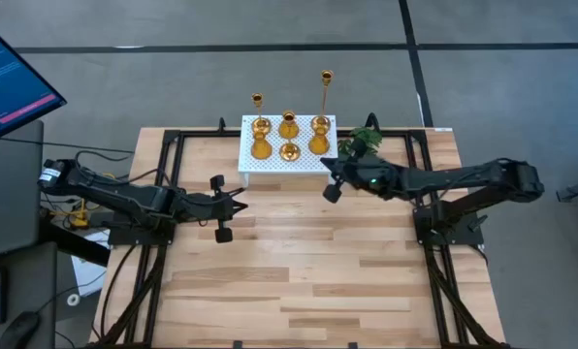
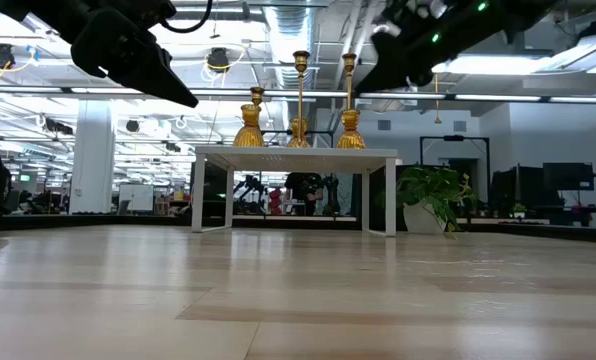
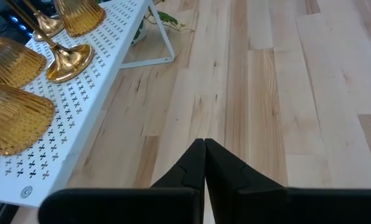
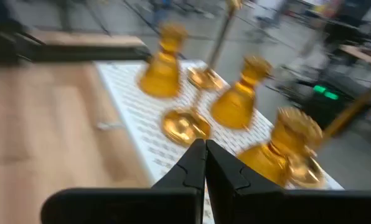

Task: Pick & Place candle stick holders
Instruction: Adjust the gold vase on the shelf

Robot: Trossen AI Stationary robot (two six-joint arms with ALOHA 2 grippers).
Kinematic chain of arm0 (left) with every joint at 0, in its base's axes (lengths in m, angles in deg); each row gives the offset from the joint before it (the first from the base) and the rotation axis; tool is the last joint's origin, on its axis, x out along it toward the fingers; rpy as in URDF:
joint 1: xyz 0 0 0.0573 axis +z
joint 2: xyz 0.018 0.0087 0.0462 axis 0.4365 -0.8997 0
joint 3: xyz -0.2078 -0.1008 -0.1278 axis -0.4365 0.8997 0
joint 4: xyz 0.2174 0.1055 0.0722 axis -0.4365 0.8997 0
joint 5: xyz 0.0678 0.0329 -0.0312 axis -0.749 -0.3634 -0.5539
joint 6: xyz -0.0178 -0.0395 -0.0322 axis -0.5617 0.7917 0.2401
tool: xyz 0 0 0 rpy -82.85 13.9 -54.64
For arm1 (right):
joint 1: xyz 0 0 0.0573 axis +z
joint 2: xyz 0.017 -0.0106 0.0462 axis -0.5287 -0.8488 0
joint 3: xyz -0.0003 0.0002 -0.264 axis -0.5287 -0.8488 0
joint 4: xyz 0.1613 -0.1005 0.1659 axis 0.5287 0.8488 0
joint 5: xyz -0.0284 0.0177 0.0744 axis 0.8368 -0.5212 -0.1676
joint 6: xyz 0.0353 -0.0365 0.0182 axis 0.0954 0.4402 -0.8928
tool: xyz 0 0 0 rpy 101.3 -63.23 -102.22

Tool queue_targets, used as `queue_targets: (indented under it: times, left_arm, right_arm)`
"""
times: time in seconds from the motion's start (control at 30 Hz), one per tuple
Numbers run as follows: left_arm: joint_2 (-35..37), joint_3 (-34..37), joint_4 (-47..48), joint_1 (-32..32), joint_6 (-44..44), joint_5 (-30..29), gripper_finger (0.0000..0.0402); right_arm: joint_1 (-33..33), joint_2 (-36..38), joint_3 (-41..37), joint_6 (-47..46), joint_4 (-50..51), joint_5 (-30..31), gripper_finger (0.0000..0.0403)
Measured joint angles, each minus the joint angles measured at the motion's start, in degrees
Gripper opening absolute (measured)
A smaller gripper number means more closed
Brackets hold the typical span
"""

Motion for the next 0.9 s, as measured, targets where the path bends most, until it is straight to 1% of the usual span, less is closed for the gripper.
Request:
queue_targets:
  times: [0.1,0.17,0.33,0.4,0.47,0.6,0.73,0.9]
  left_arm:
    - [0.00,0.00,-0.01,0.01,0.00,0.00,0.0008]
    - [0.00,0.00,0.00,0.01,0.00,0.00,0.0008]
    - [0.00,0.00,-0.01,0.01,0.00,0.00,0.0008]
    - [0.00,0.00,-0.03,0.01,0.00,0.00,0.0008]
    - [0.00,0.00,-0.02,0.01,0.02,0.00,0.0008]
    - [0.00,0.00,-0.06,0.01,0.22,-0.02,0.0008]
    - [0.00,0.00,-0.06,0.01,0.23,0.00,0.0008]
    - [0.00,0.00,-0.06,0.01,0.22,-0.02,0.0008]
  right_arm:
    - [-2.19,3.48,0.00,0.00,0.46,-6.12,0.0000]
    - [-4.42,4.63,0.02,0.00,0.45,-8.50,0.0000]
    - [-10.85,4.60,0.02,-0.02,0.91,-14.75,0.0000]
    - [-13.18,3.49,0.49,-0.05,0.71,-17.14,0.0000]
    - [-15.07,2.33,1.12,-0.44,1.20,-18.02,0.0000]
    - [-17.63,0.01,3.96,-0.19,0.81,-21.85,0.0000]
    - [-18.61,-2.00,7.51,0.44,4.51,-22.31,0.0000]
    - [-19.56,-4.58,13.04,0.48,11.77,-22.33,0.0000]
